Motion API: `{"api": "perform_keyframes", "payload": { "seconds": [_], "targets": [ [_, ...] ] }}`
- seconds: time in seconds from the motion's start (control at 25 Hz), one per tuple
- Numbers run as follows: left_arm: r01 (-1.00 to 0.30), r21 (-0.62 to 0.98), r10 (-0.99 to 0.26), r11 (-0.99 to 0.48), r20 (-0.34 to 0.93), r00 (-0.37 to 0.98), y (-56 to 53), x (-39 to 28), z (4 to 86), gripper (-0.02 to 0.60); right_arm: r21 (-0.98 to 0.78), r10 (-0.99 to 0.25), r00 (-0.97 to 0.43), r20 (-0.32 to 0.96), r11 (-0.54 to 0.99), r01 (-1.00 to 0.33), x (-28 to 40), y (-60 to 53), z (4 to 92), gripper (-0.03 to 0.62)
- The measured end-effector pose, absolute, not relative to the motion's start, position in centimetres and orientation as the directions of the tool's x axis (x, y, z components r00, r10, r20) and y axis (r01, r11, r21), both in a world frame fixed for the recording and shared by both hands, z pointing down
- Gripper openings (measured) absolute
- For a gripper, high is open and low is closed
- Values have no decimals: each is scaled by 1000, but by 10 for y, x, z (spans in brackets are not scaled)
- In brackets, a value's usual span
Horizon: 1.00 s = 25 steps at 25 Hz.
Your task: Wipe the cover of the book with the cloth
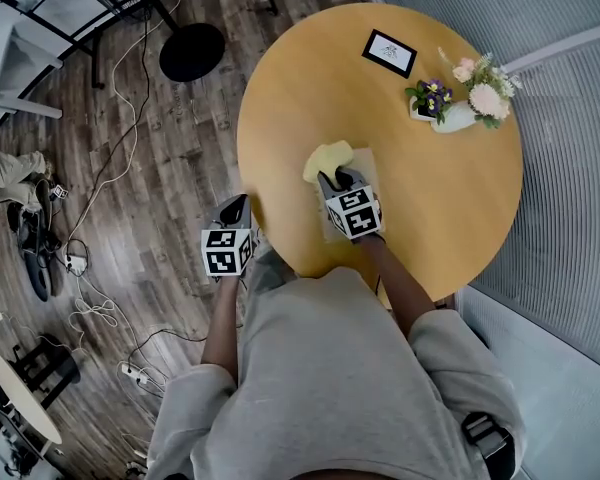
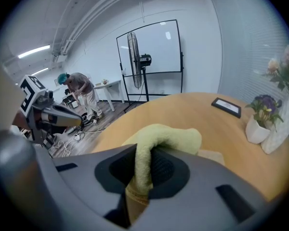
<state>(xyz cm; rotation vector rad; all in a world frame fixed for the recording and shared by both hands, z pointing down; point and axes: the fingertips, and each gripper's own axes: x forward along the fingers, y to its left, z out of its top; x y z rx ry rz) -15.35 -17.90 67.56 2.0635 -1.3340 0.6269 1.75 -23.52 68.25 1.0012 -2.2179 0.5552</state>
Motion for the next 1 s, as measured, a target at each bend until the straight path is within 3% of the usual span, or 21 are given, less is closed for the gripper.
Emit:
{"api": "perform_keyframes", "payload": {
  "seconds": [1.0],
  "targets": [
    [-912, 220, -626, -345, 670, 399, -181, -139, 673, 6, -161, -509, -498, 702, 568, -807, 49, -241, 688, 60]
  ]
}}
